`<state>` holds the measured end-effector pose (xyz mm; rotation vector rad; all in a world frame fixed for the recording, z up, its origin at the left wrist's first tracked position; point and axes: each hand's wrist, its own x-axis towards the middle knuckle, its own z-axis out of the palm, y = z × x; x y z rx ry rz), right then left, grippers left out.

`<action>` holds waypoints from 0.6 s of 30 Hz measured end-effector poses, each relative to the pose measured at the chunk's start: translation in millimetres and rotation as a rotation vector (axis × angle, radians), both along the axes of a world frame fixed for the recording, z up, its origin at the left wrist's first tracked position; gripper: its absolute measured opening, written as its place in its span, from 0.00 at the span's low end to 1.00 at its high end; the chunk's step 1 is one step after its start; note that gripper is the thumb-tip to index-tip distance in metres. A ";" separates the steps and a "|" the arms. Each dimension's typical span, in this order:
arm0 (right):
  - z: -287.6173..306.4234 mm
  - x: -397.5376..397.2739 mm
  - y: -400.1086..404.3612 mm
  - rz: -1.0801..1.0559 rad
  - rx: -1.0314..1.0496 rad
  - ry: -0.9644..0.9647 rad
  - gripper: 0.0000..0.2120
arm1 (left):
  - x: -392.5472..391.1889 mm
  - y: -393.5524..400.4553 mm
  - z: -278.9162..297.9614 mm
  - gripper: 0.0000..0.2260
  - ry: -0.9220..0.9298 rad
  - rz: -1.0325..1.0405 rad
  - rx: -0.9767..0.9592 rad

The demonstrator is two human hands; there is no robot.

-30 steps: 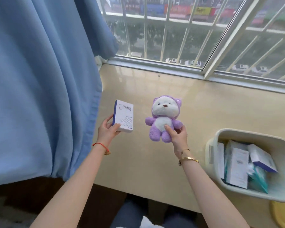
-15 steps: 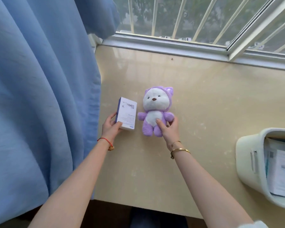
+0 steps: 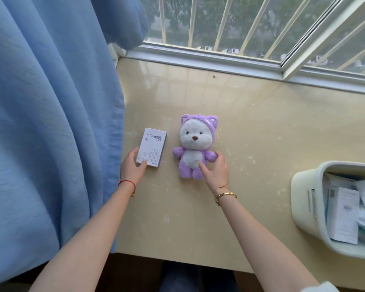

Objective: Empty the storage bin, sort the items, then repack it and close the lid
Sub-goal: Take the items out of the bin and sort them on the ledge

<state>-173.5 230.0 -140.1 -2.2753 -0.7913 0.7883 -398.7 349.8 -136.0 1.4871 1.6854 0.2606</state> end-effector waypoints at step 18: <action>127.5 158.2 -275.3 0.175 0.095 -0.462 0.22 | 119.3 -196.4 143.8 0.15 0.004 -0.351 0.363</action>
